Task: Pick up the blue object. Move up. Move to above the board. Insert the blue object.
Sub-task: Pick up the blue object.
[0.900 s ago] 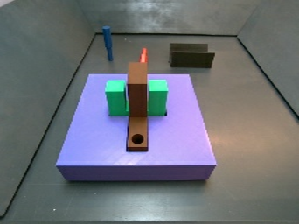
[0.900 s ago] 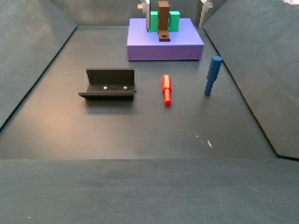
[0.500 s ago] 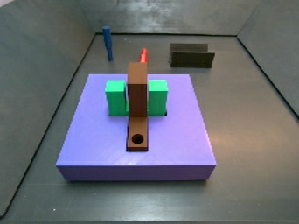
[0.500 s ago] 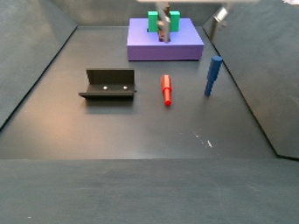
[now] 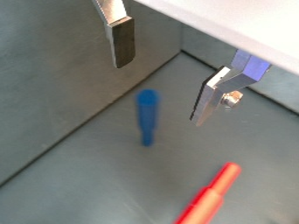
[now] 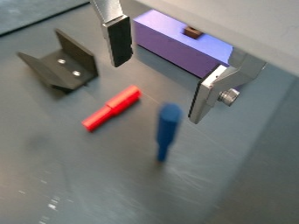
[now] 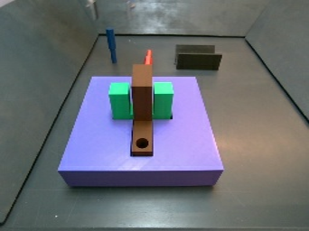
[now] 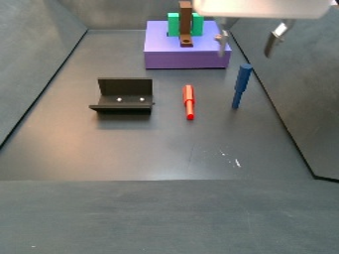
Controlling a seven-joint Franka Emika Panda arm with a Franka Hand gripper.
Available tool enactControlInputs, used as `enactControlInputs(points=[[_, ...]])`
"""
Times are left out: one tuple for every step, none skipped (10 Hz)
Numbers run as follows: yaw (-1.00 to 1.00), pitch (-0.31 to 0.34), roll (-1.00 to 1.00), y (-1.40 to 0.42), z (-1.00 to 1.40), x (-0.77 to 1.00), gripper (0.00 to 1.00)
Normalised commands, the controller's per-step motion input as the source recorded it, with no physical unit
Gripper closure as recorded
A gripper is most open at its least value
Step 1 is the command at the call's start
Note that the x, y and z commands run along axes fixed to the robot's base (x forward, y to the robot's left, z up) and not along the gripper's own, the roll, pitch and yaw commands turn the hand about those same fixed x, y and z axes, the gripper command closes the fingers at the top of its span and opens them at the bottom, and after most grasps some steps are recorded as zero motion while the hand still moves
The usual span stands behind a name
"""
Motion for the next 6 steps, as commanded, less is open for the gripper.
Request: enactControlInputs(points=[[-0.05,-0.203,0.00,-0.07,-0.26,-0.35,0.00],[-0.02,-0.061,0.03,0.00,-0.23,-0.01,0.00],[0.00,-0.013,0.04,0.04,-0.27,0.10,0.00],[0.00,-0.004,0.07,0.06,-0.28,0.05,0.00],[0.00,0.000,0.13,0.06,-0.32,0.00,0.00],[0.00,-0.023,0.10,0.02,-0.33,0.00,0.00]])
